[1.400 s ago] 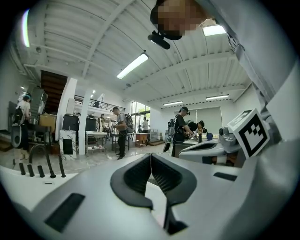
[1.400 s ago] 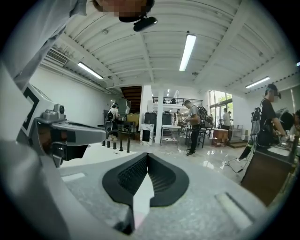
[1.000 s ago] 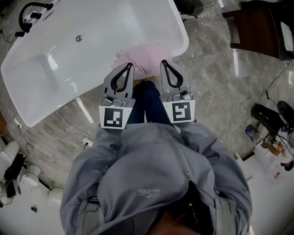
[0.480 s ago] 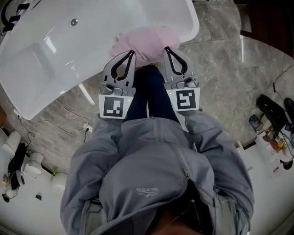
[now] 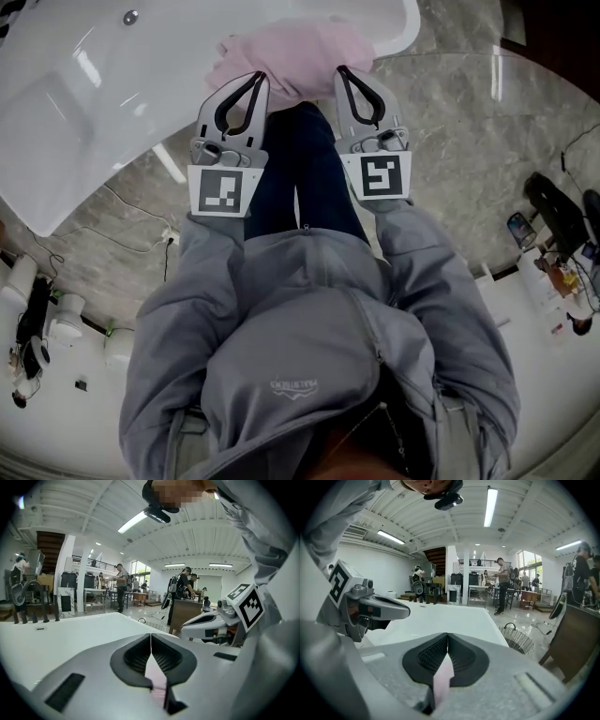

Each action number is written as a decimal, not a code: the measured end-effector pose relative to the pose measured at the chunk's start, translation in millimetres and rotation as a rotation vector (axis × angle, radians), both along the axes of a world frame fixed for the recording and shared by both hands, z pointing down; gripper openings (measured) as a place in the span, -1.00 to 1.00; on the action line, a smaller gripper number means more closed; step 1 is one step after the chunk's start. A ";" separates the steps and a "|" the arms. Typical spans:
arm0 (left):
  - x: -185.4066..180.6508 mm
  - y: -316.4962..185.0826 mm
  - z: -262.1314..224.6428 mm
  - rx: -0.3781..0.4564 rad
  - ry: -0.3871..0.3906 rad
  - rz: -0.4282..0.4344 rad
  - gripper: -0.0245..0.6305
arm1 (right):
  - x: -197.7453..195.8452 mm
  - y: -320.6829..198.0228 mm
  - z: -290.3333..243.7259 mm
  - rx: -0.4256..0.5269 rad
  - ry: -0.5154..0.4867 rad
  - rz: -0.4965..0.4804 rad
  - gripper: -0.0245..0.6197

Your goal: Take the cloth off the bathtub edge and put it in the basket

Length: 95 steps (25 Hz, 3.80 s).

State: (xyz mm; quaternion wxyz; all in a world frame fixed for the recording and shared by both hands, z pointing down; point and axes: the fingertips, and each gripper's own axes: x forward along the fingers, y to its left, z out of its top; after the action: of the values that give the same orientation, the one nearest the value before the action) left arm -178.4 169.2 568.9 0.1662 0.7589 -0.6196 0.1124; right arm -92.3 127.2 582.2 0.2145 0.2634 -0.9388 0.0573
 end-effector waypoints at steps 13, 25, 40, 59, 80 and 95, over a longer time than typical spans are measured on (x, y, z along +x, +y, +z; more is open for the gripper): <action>0.8 12.8 70.0 -0.136 0.049 0.007 -0.71 | 12.2 9.5 63.5 -0.098 0.064 -0.004 -0.85; -3.6 29.6 113.0 -0.258 0.028 0.017 0.17 | 31.8 26.7 121.5 -0.307 0.108 0.020 0.61; -12.9 60.6 178.7 -0.520 0.042 0.077 0.47 | 55.4 27.8 179.1 -0.462 0.180 0.058 0.82; 20.0 57.9 204.7 -0.769 -0.123 0.308 0.47 | 20.9 44.2 189.9 -0.665 0.158 -0.046 0.81; 29.6 50.9 176.0 -0.740 -0.321 0.358 -0.24 | 11.2 54.8 138.7 -0.703 0.207 -0.094 -0.47; 44.6 54.2 75.1 -0.653 -0.203 0.389 -0.65 | 14.4 62.8 44.2 -0.699 0.153 -0.124 -0.61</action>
State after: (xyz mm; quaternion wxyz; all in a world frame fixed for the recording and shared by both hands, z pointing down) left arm -133.8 223.4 644.1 0.3122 0.7545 -0.4091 0.4073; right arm -77.9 190.0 626.4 0.3643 0.1200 -0.8579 0.3417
